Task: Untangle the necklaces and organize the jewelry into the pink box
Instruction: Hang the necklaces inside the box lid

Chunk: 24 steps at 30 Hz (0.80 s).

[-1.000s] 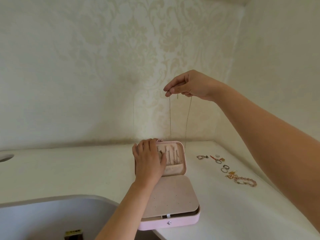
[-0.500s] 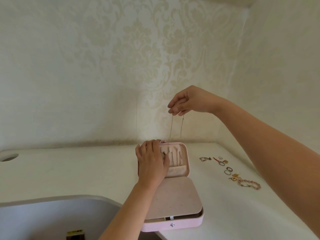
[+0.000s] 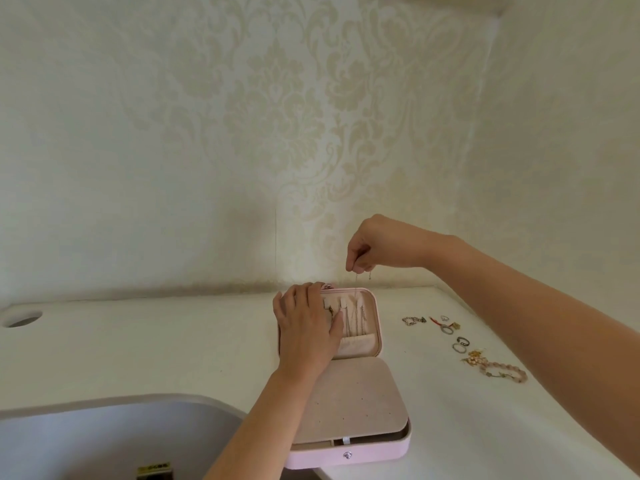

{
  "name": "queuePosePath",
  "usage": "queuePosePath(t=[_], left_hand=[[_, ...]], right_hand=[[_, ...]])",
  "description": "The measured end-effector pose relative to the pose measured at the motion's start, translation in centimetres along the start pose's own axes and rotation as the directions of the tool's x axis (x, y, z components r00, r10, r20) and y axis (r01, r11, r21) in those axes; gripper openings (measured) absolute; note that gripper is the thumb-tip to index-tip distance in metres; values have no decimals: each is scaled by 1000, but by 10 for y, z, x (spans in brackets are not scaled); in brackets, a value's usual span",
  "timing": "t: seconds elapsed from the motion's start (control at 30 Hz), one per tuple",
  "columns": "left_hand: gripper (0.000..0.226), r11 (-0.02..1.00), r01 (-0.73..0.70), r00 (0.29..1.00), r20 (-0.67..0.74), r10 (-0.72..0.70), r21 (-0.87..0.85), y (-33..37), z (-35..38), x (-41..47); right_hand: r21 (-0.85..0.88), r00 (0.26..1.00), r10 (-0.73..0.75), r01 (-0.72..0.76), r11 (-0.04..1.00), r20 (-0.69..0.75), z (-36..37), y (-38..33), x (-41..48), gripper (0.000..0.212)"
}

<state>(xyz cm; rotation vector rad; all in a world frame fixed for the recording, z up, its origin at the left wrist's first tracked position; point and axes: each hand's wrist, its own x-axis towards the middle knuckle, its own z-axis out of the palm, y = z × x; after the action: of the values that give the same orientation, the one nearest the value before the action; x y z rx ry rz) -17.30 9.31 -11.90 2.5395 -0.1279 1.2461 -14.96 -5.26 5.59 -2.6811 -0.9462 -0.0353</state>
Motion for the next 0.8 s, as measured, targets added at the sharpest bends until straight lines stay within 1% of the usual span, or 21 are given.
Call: queuePosePath(t=[0.17, 0.27, 0.33, 0.47, 0.53, 0.6, 0.67, 0.73, 0.8], left_hand=[[52, 1000, -1, 1000, 7, 1, 0, 1, 1, 1], [55, 1000, 7, 1000, 11, -7, -3, 0, 2, 1], [57, 1000, 5, 1000, 12, -5, 0, -1, 2, 1], [58, 1000, 7, 1000, 6, -7, -14, 0, 3, 2], [59, 1000, 13, 1000, 17, -12, -24, 0, 3, 2], [59, 999, 8, 1000, 22, -7, -36, -1, 5, 2], [58, 999, 1, 1000, 16, 0, -45, -2, 5, 2], [58, 999, -1, 1000, 15, 1, -48, -2, 5, 2], [57, 999, 0, 1000, 8, 1, -50, -2, 5, 2]], right_hand=[[-37, 998, -53, 54, 998, 30, 11, 2, -2, 28], [-37, 996, -70, 72, 997, 62, 22, 6, -5, 30], [-53, 995, -81, 84, 995, 51, 30, 11, -8, 28], [-127, 991, -124, 117, 985, -52, 43, 20, -15, 22], [-121, 989, -126, 116, 986, -81, 50, 24, -18, 20], [-98, 989, -108, 98, 990, -103, 55, 29, -19, 13], [-68, 990, -82, 74, 995, -114, 56, 31, -20, 6], [-67, 992, -66, 59, 996, -107, 55, 32, -20, 12], [-92, 995, -49, 41, 995, -89, 53, 31, -20, 10]])
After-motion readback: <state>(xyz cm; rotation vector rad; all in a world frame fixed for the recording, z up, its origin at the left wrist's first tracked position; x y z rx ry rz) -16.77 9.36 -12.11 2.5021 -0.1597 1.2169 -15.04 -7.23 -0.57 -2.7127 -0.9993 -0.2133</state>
